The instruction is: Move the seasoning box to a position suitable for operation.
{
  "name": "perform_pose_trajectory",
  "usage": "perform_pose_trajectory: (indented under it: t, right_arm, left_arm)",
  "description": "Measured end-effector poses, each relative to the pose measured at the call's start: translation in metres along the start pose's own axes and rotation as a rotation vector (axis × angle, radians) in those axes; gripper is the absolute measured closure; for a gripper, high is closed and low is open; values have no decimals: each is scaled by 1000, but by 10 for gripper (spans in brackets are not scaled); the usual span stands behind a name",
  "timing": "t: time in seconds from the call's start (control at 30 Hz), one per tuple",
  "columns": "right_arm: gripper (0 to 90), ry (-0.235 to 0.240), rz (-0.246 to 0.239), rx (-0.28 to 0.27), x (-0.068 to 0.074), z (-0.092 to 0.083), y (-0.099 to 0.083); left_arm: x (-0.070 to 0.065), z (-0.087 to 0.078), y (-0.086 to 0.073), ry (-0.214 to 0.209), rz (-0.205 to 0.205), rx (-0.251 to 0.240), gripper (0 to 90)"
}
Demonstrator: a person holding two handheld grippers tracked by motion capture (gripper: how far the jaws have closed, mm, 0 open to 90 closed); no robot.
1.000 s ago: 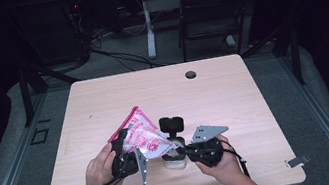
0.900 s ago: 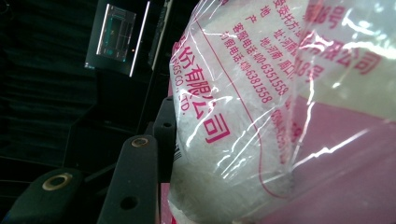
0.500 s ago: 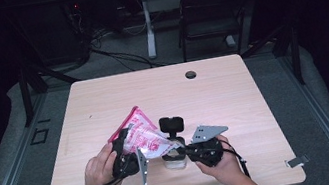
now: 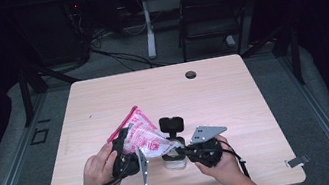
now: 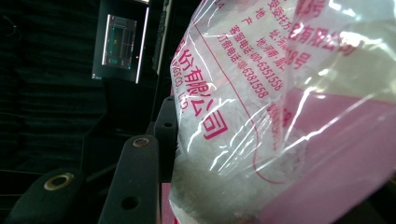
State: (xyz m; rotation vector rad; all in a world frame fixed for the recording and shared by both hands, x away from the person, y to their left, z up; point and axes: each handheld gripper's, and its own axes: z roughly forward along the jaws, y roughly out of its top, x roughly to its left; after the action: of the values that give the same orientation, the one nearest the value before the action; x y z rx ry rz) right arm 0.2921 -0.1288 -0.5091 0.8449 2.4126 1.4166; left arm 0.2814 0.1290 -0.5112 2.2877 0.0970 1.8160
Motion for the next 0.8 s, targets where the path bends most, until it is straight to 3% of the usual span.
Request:
perform_pose_trajectory:
  t: [0.8]
  right_arm:
    - [900,-5,8,12,-3,3,-3]
  left_arm:
    - [2,-4,5,26,24,-10,638]
